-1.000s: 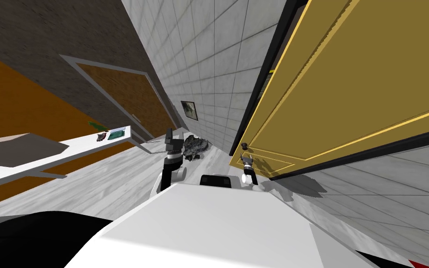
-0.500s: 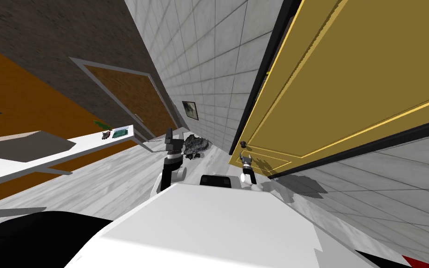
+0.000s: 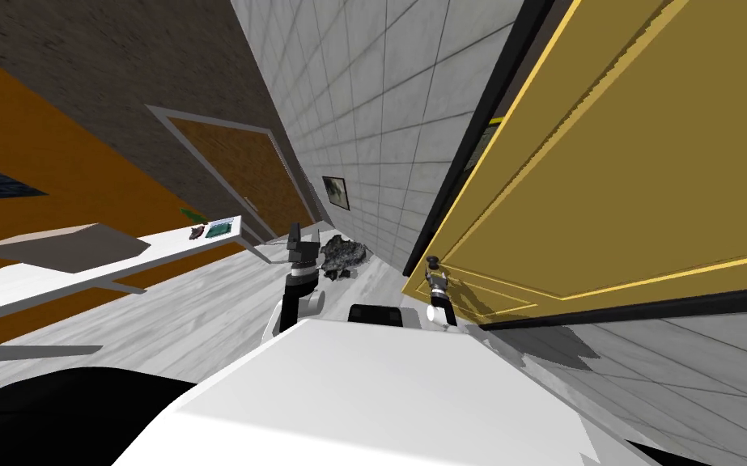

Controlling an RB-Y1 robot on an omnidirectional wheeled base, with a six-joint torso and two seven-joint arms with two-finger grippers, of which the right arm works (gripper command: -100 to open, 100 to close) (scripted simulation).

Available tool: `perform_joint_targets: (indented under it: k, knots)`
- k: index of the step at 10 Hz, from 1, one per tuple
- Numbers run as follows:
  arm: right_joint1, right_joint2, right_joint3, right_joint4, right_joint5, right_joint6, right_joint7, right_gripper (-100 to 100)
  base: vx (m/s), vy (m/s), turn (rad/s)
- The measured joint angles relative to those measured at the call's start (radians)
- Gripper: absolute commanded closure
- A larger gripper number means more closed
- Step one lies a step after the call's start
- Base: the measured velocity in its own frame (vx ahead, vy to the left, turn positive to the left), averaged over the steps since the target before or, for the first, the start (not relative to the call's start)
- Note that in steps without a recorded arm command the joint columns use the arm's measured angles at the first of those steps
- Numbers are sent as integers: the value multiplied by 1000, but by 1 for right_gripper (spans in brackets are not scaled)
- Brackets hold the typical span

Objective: Pull the door open

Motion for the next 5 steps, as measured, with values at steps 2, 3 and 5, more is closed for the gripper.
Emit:
perform_joint_targets:
  k: [2,3,5]
  knots:
    - [17,-20,-11,-12,-9,2,-14,-100,111,-2,-6]
    - [12,-20,-11,2,-8,-5,-19,-100,69,-18,71]
    - [7,-28,-11,21,-10,-16,-31,100,17,-6,-5]
